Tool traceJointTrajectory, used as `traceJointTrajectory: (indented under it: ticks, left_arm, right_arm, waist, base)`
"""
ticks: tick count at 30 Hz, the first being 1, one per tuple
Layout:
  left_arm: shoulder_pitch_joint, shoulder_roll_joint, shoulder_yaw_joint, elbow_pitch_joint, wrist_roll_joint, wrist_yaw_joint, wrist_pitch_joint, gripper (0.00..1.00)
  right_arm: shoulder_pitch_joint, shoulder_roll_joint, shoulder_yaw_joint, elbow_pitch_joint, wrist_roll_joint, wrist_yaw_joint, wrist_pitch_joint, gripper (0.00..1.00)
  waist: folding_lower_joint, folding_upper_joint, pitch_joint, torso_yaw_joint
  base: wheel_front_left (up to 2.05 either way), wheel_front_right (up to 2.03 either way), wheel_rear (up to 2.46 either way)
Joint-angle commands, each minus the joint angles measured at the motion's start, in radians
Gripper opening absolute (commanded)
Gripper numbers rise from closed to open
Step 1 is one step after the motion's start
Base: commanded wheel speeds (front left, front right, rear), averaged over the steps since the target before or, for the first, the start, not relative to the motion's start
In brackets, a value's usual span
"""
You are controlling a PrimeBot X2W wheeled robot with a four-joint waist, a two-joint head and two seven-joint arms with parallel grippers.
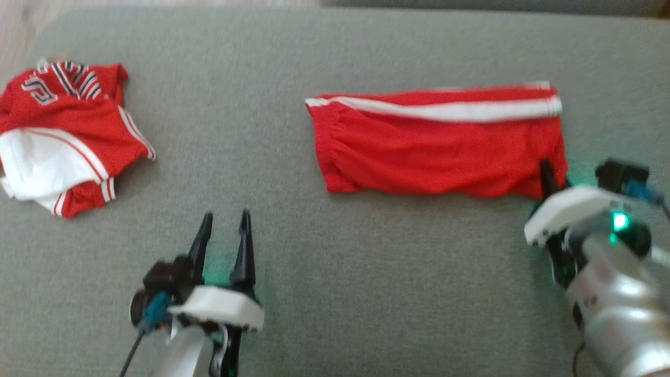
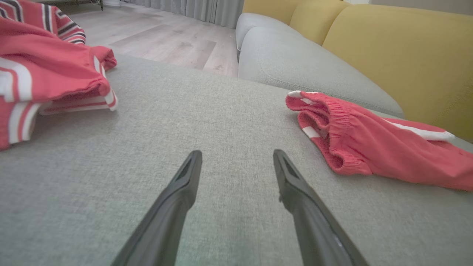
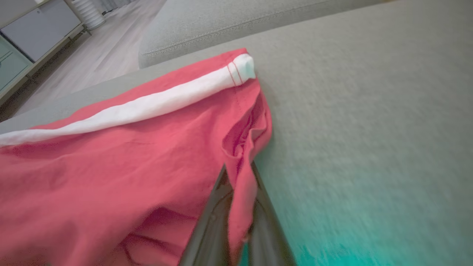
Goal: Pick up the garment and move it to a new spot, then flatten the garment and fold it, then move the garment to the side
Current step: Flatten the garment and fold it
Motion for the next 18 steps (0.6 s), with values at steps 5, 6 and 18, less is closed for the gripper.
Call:
traceJointTrajectory:
  ticks: [5, 6, 18]
  left_arm:
    - [0.078, 0.017, 0.041, -0.040, 0.013, -0.009, -0.005, 1.00]
    - [0.090, 0.017, 0.040, -0.042, 0.015, -0.010, -0.005, 1.00]
    - [0.095, 0.017, 0.024, -0.036, 0.030, -0.028, -0.005, 1.00]
  right_arm:
    - [0.121, -0.014, 0.024, -0.084, 0.072, -0.001, -0.018, 0.00]
    - [0.133, -0.020, 0.026, -0.093, 0.080, -0.001, -0.018, 0.00]
    - [0.088, -0.038, 0.083, -0.290, 0.031, -0.001, -0.021, 0.00]
  waist:
    - [0.0001, 0.0000, -0.093, -0.035]
    - [0.0001, 0.0000, -0.098, -0.035]
    - [0.0001, 0.0000, -0.080, 0.006]
  base:
    - [0.00, 0.00, 0.00]
    - [0.00, 0.00, 0.00]
    - [0.00, 0.00, 0.00]
